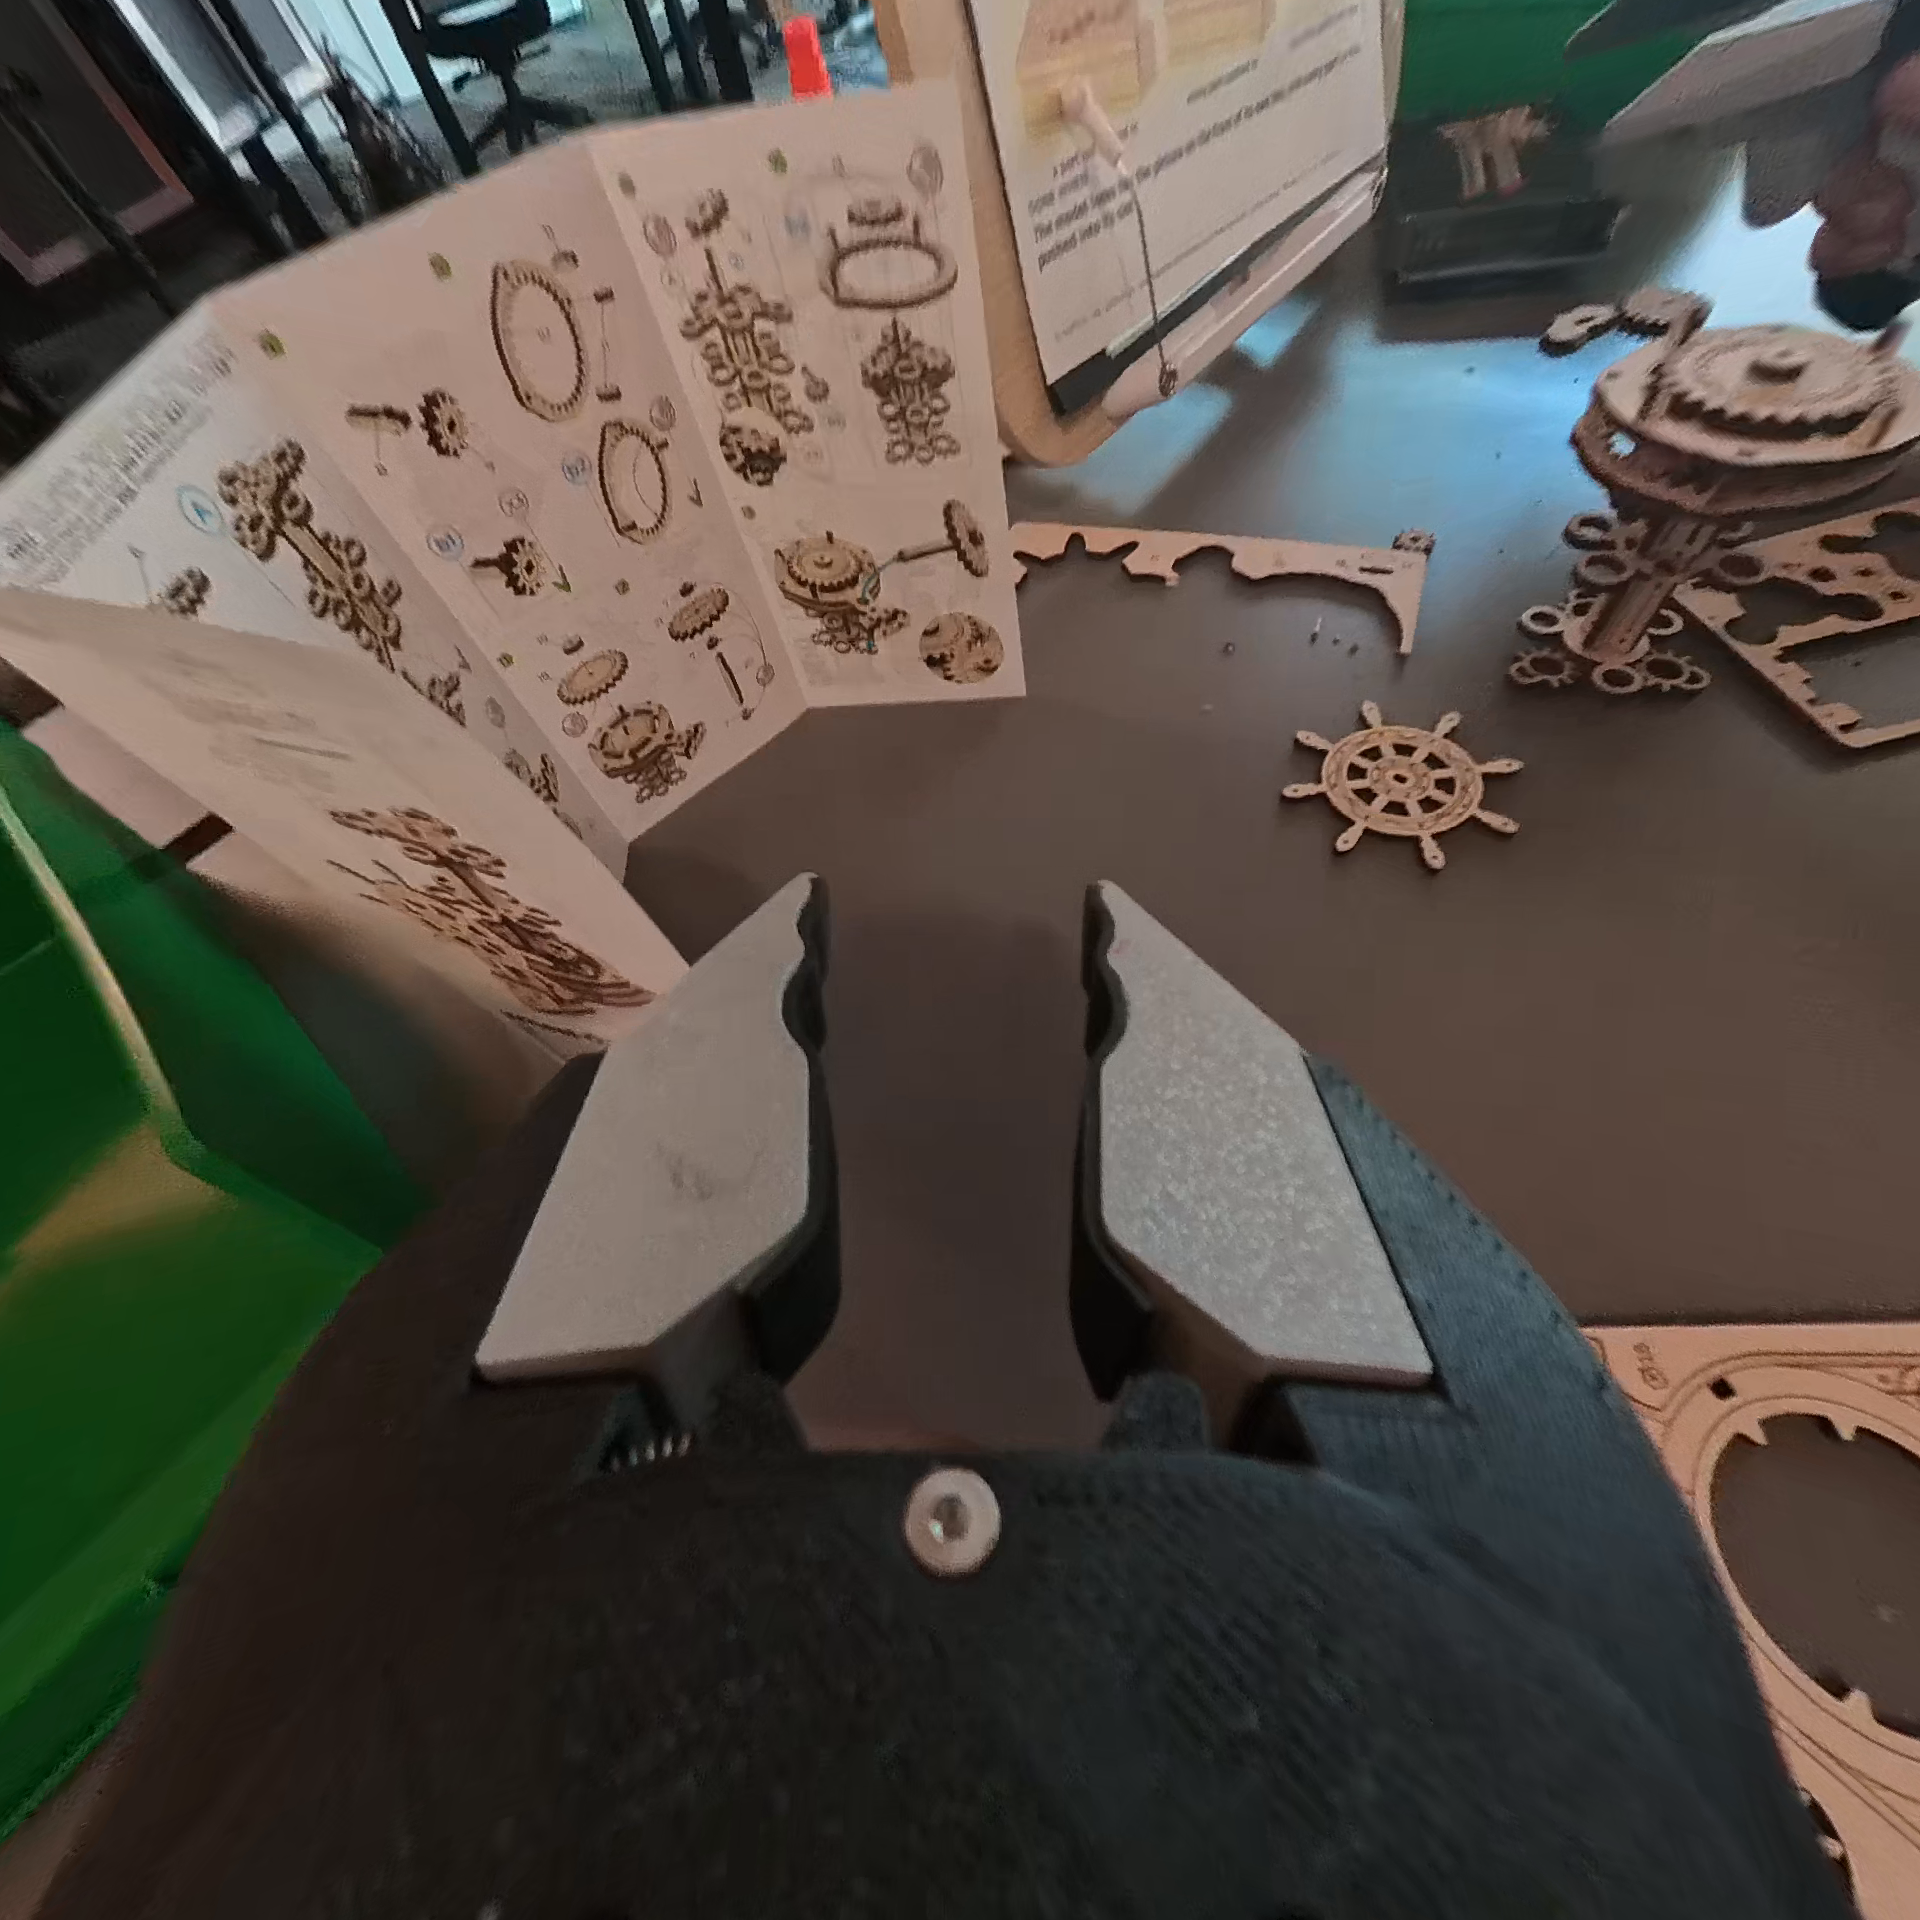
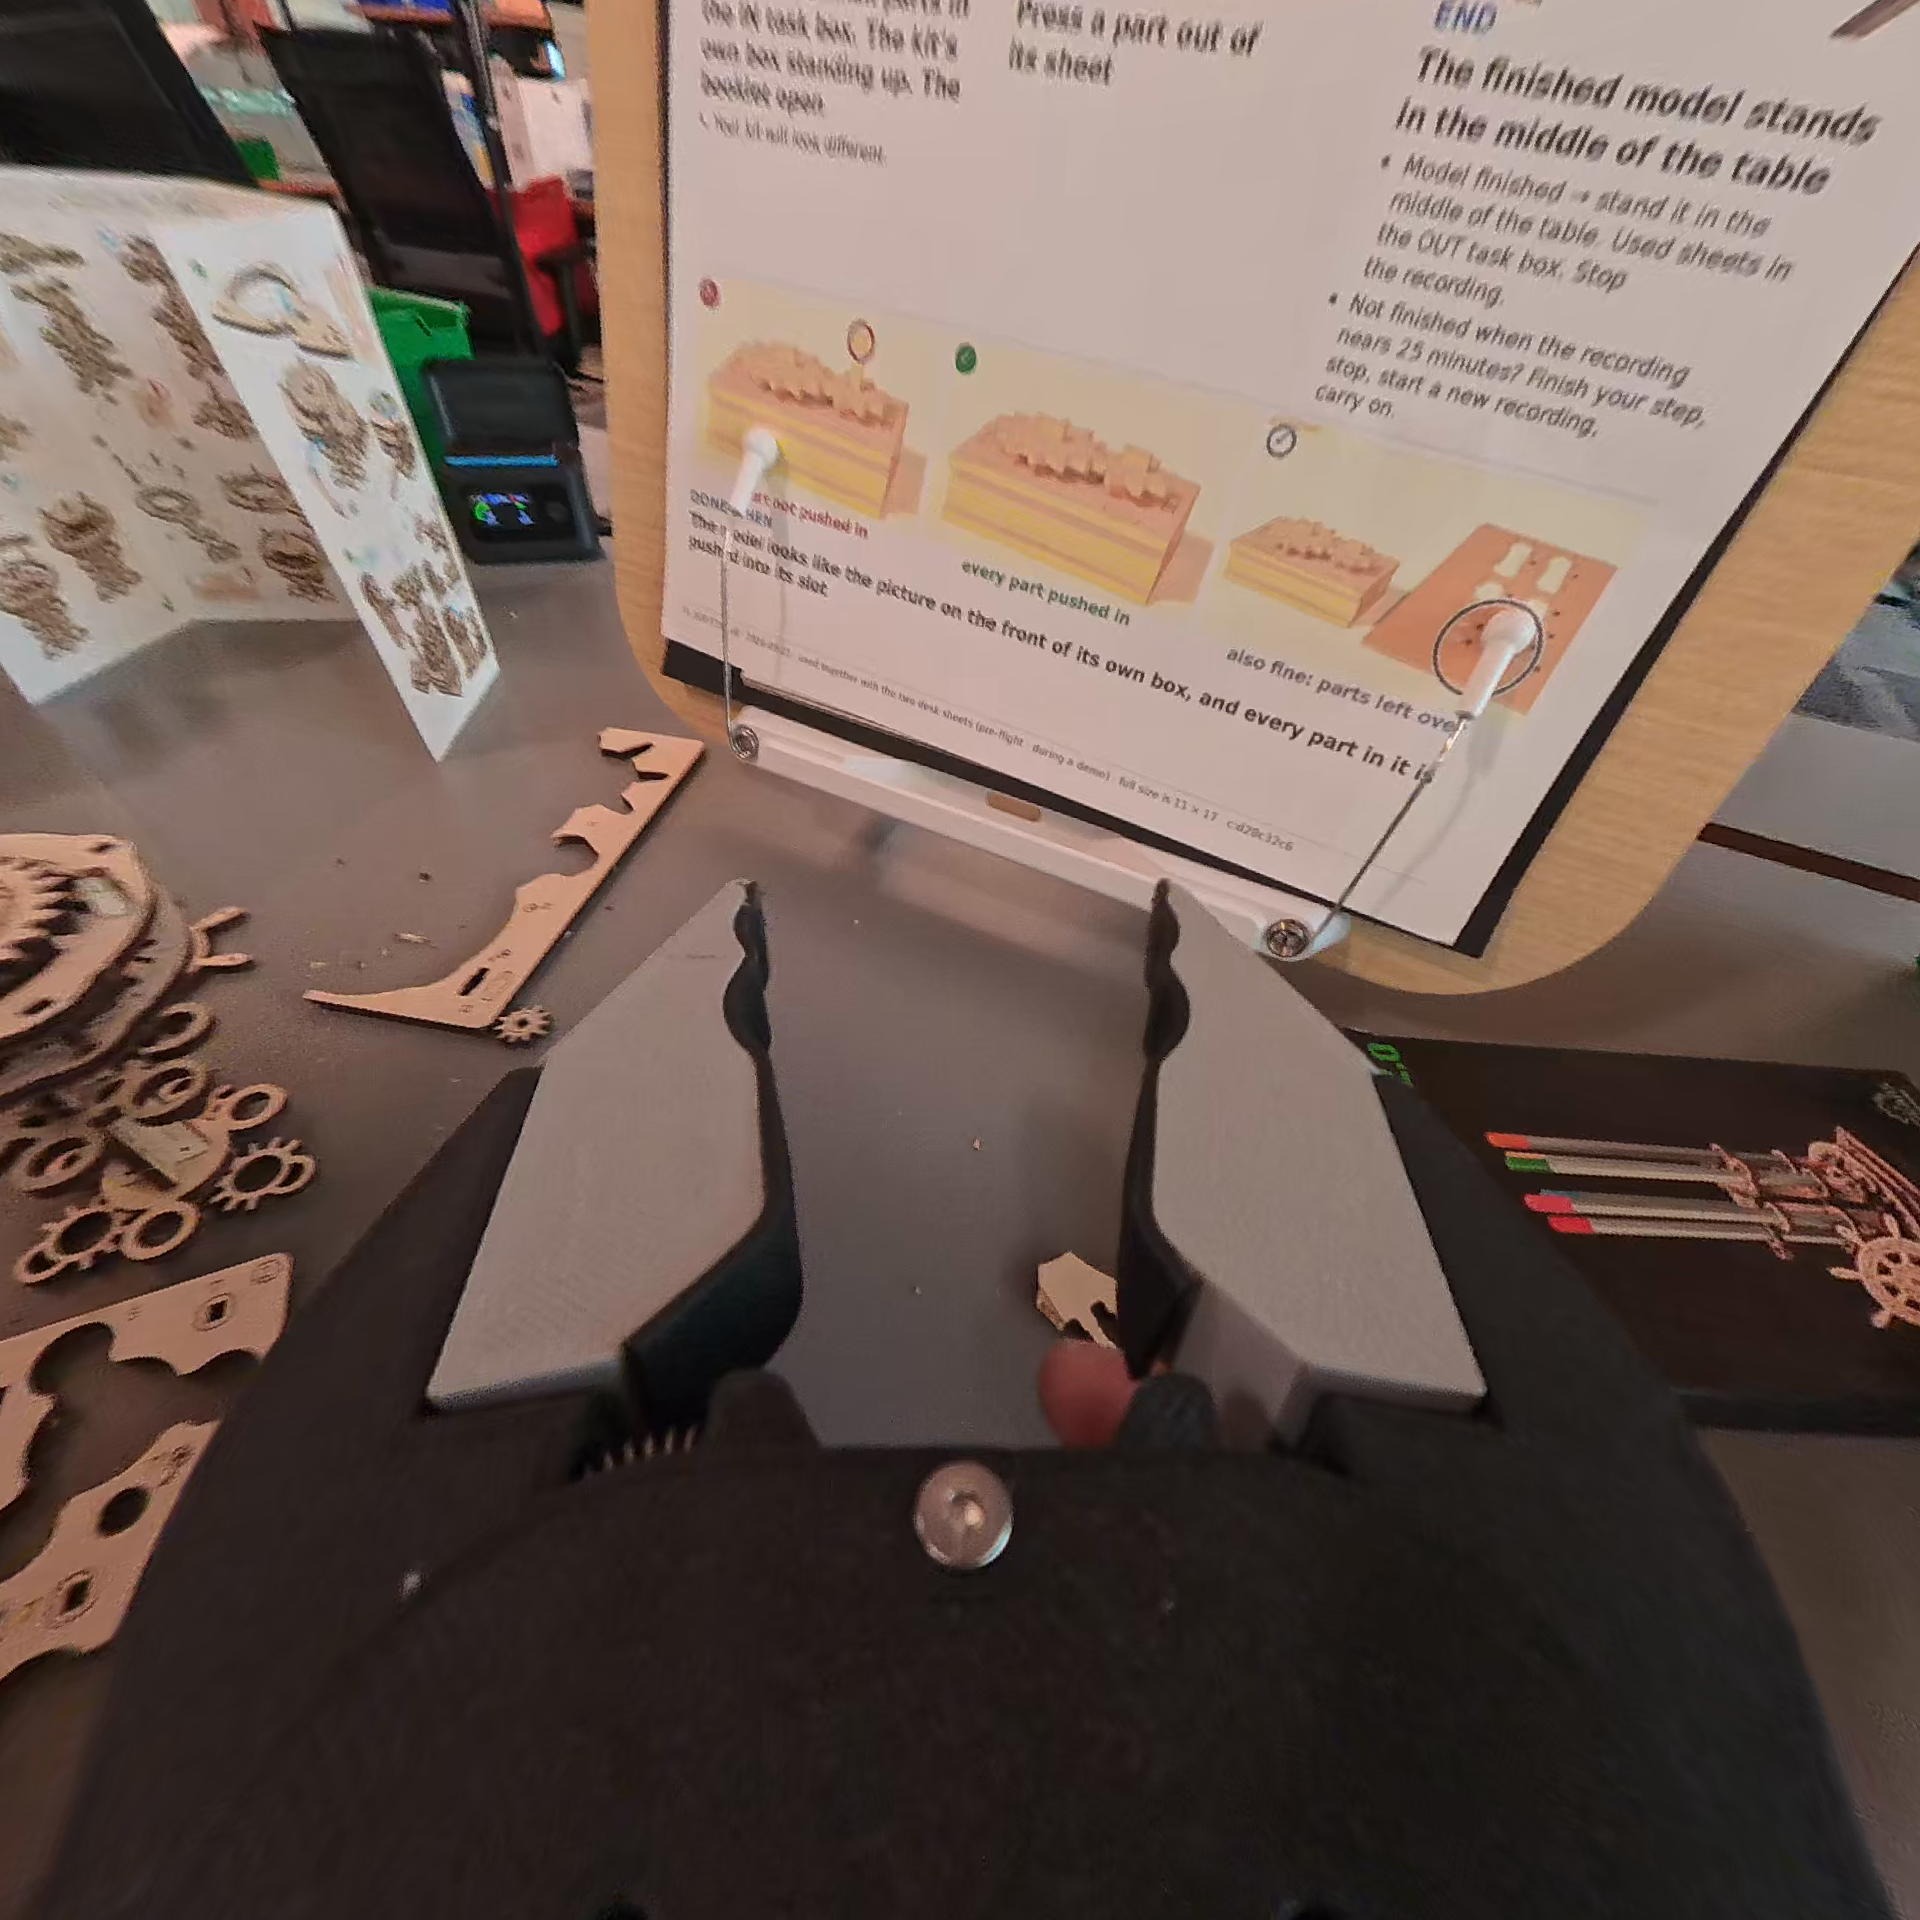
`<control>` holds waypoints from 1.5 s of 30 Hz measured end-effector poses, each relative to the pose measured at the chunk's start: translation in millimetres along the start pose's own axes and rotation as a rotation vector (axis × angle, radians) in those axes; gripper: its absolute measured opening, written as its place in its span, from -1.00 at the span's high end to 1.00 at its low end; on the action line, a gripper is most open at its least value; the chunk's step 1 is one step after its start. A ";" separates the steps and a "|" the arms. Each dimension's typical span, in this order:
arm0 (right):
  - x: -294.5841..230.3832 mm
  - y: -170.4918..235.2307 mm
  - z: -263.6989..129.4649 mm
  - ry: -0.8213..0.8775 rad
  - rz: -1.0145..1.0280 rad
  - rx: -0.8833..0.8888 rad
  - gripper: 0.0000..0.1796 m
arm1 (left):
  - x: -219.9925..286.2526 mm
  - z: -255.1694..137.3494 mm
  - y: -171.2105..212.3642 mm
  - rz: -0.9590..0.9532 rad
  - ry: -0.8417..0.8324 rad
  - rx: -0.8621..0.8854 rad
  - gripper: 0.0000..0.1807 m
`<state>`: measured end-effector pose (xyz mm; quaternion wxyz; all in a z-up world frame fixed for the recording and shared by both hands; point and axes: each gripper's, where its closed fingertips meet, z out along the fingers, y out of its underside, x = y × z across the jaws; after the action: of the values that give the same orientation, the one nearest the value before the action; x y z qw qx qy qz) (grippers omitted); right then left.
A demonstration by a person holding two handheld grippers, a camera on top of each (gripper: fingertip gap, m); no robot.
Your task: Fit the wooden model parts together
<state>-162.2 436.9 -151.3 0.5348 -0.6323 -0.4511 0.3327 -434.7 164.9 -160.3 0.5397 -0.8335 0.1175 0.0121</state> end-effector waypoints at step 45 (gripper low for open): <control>-3.8 20.8 -93.1 -0.131 0.011 0.097 0.24 | 119.0 62.5 8.9 0.113 0.284 -0.175 0.45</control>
<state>-75.1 398.0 -152.7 0.5323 -0.5852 -0.4650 0.3975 -314.3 196.1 -211.8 0.4414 -0.8628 0.2379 -0.0652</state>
